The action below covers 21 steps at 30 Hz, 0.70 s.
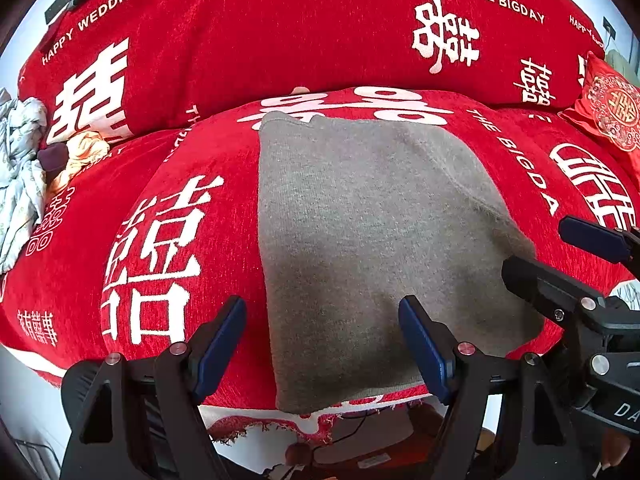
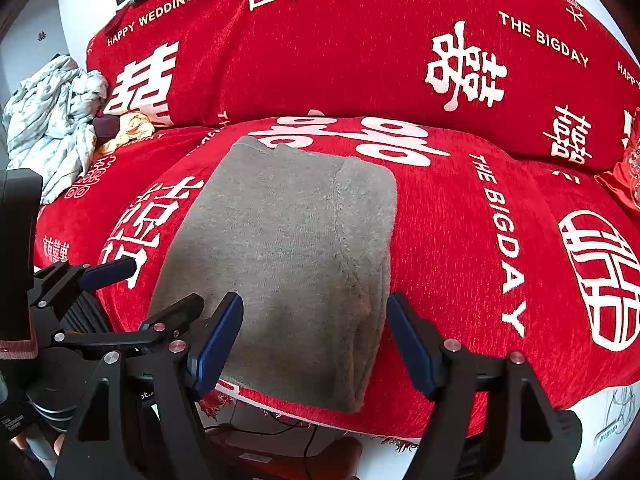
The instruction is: Fold small clothes
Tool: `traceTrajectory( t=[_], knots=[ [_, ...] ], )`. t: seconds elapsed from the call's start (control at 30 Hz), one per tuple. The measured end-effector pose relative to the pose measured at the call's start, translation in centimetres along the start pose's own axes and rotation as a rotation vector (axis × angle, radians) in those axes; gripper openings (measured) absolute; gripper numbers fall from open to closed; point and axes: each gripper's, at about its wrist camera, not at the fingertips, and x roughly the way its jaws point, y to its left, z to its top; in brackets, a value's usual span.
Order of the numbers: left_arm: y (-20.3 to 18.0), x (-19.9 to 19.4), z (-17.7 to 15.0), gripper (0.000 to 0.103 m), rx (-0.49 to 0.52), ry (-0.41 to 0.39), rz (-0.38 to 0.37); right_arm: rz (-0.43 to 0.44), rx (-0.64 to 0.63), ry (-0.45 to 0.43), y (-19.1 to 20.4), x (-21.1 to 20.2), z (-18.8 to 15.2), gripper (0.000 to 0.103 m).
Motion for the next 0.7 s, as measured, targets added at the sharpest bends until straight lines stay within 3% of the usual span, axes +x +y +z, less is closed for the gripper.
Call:
traceTrajectory(
  t=[0.7],
  knots=[
    [0.05,0.30,-0.26,0.079,0.008,0.009,-0.009,0.003,0.002,0.002,0.19,-0.13,-0.14,0.077]
  ],
)
